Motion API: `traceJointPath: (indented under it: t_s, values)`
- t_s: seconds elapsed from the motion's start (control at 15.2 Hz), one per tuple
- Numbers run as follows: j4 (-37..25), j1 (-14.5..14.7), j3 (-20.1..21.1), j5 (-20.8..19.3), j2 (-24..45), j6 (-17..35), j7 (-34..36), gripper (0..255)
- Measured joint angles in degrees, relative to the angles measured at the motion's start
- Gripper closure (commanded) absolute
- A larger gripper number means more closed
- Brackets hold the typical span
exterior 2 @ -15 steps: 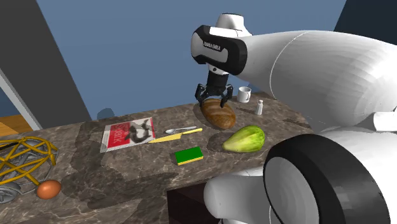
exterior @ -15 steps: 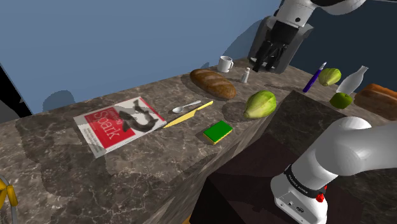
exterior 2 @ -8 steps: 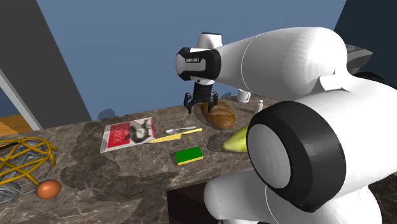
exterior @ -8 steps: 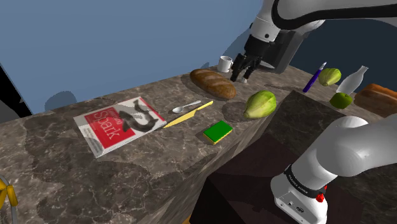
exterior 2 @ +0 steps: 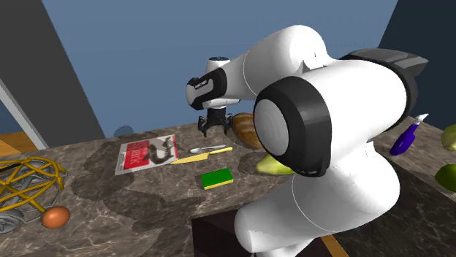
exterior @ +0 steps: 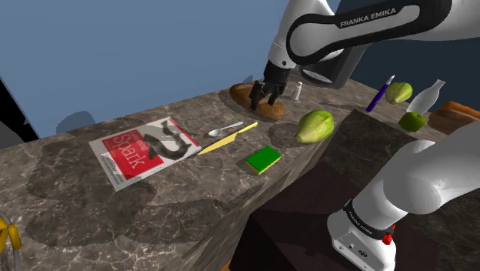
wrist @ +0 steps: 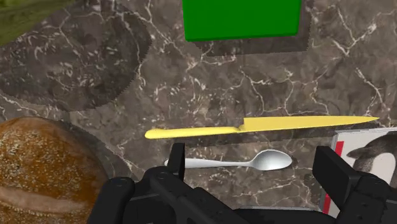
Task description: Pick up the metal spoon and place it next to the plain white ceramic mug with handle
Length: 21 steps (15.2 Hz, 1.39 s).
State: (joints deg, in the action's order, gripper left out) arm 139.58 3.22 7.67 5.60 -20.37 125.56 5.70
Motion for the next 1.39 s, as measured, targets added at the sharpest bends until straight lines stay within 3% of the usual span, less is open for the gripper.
traceJointPath:
  t_s: [0.59, 1.06, 1.39]
  values:
    - [-9.2, 0.7, 5.1, -7.7, 19.6, 11.4, 9.7, 0]
    - [-19.3, 3.5, 4.8, -17.5, 35.5, 16.9, 18.3, 0]
    - [-21.8, 4.5, 3.8, -19.8, 40.4, 19.2, 20.1, 0]
